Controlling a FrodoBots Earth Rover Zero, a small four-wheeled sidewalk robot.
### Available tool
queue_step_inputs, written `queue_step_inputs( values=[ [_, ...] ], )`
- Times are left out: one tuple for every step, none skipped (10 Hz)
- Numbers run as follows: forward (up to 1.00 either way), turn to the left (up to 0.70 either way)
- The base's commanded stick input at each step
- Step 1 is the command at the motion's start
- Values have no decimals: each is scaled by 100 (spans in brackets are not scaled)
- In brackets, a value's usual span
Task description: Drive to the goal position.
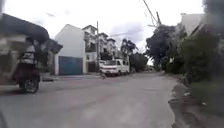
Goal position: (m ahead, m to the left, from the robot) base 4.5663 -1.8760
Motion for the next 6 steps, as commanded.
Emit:
queue_step_inputs(
  values=[
    [68, -37],
    [56, -45],
    [50, -50],
    [50, -50],
    [50, -50],
    [50, -50]
  ],
)
